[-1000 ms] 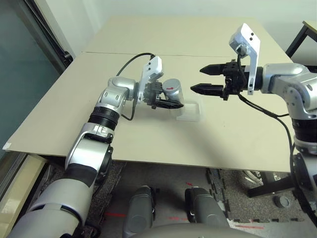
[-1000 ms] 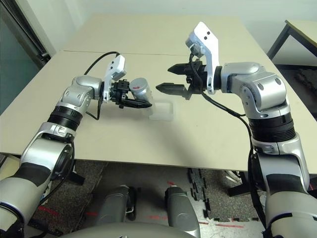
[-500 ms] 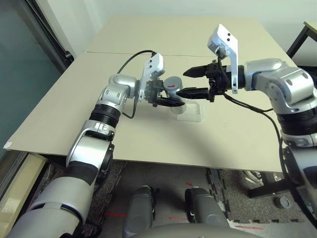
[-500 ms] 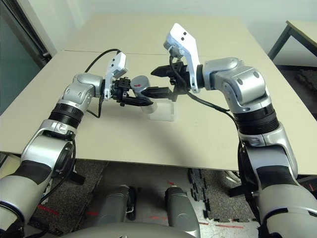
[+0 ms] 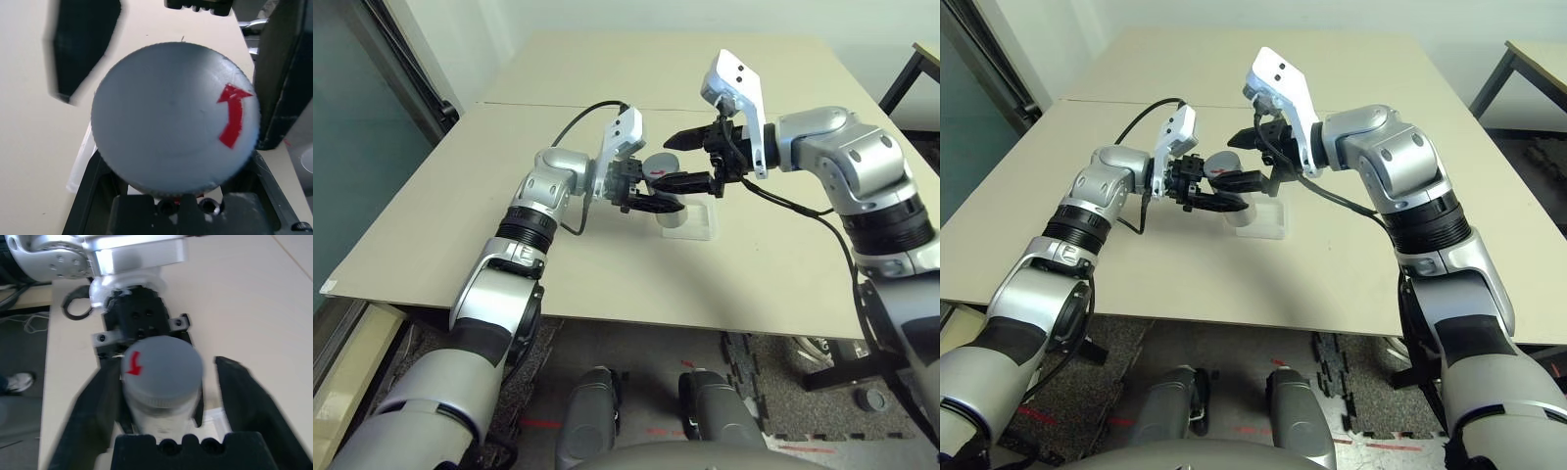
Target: Pour the medicine from the bottle into the box.
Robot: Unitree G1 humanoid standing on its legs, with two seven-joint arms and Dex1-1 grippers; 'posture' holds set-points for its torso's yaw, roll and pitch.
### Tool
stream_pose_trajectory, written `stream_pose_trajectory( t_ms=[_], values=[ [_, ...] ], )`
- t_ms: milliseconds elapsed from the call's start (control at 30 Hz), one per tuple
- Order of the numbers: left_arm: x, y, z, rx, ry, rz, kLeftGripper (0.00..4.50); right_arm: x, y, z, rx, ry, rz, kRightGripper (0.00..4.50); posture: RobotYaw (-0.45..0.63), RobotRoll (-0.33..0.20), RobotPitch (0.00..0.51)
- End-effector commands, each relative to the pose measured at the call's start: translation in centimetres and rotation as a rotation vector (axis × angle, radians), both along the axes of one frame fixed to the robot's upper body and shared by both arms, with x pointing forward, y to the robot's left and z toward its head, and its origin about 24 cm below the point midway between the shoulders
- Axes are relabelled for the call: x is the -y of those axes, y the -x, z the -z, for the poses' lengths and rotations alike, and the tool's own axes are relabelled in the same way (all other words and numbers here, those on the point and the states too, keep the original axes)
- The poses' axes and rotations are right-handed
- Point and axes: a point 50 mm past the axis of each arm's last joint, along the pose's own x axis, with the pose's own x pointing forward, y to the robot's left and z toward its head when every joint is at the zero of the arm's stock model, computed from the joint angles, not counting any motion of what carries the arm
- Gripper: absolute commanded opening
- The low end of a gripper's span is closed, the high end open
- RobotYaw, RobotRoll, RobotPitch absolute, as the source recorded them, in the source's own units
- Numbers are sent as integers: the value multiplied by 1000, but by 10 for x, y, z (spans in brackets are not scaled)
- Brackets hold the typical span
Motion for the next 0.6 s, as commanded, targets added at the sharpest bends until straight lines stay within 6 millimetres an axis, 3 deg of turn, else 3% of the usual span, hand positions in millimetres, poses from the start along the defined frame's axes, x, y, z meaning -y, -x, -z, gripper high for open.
stream_pose_trajectory(
  t_ms=[33, 600],
  values=[
    [1, -1, 0, 2, -23, 11, 2664, -3, 1, -4, 18, 7, -14, 2558, -60, 0, 63],
    [1, 1, 8, -19, -20, 6, 2658, 2, -6, -27, -13, -132, 87, 2558, -71, 0, 71]
  ],
)
